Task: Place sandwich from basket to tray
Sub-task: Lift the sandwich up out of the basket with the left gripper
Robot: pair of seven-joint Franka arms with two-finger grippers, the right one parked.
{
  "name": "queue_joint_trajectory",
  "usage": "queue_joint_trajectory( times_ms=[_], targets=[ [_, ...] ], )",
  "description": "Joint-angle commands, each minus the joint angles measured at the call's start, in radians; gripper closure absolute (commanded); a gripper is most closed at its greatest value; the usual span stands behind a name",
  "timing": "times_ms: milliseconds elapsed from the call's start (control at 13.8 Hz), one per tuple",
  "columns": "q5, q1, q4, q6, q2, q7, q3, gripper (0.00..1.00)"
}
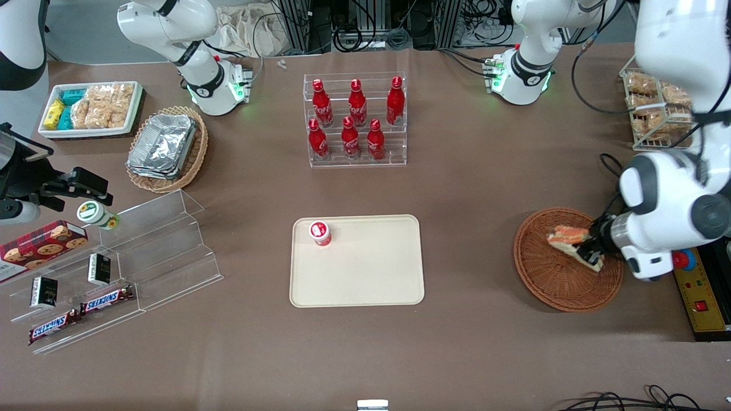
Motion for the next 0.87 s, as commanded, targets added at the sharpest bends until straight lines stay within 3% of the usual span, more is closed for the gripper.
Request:
queue_joint_trajectory(
  times_ms=[0,364,582,655,800],
  targets=[
    [-0.005,-0.005,0.097,-0.217,-0.08,0.213,-0.005,1.0],
    [0.028,-0.064,0.18,-0.293,-0.071,0.268,-0.181,1.0],
    [0.045,-0.155,0.188,-0.279,-0.057,0.283,-0.244,0.99],
    [0.045,-0.196,0.206,-0.267,-0.037,0.28,-0.247,0.93],
    [0.054,-0.291,0.224,-0.195,0.001,0.263,-0.246,0.93]
  ],
)
